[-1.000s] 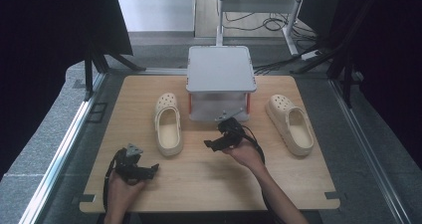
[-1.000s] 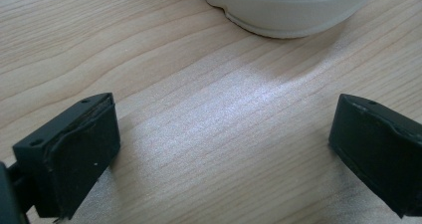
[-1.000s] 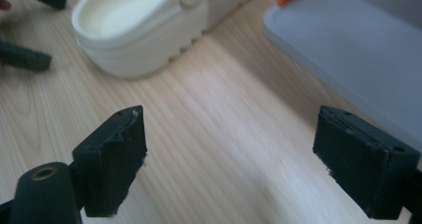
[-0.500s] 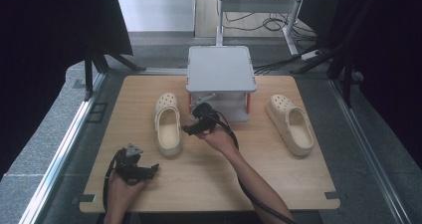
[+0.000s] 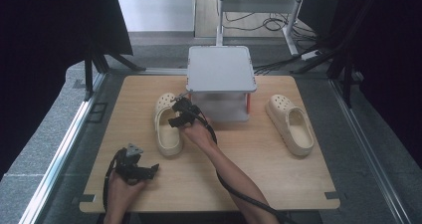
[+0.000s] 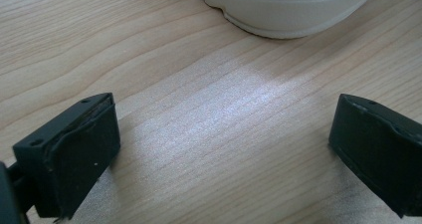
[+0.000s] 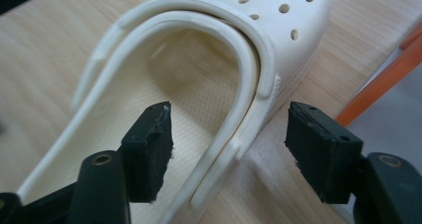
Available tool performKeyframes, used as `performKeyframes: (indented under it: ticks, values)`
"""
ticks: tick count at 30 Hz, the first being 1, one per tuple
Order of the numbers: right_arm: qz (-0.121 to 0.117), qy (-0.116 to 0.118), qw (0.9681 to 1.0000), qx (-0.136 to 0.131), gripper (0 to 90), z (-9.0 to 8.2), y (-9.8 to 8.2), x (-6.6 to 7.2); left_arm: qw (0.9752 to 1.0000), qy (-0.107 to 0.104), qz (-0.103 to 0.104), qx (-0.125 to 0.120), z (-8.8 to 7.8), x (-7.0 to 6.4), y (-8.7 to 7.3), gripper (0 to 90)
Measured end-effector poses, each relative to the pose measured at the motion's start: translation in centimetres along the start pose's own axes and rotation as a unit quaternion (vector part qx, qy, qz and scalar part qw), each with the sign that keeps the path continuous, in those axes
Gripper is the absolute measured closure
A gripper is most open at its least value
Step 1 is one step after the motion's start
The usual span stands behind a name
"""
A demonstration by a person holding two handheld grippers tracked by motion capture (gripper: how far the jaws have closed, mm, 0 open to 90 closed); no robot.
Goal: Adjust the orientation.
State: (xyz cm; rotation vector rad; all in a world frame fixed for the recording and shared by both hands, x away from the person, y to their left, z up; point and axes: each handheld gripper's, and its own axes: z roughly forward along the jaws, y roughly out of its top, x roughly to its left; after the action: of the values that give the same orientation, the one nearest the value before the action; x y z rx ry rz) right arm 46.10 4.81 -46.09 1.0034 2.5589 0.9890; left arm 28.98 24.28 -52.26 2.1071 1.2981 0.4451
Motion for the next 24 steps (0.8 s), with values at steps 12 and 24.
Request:
performKeyframes:
  ticks: [12, 24]
  values:
    - [0.016, -0.023, 0.9994, 0.022, 70.4, 0.2, 0.1, -0.1, 1.0000, 0.000, 0.000, 0.000, 0.0, 0.0, 0.0, 0.0]
    - [0.012, 0.032, 0.9992, 0.021, 76.1, -3.5, -0.5, -0.4, 1.0000, -0.001, 0.000, 0.000, 0.0, 0.0, 0.0, 0.0]
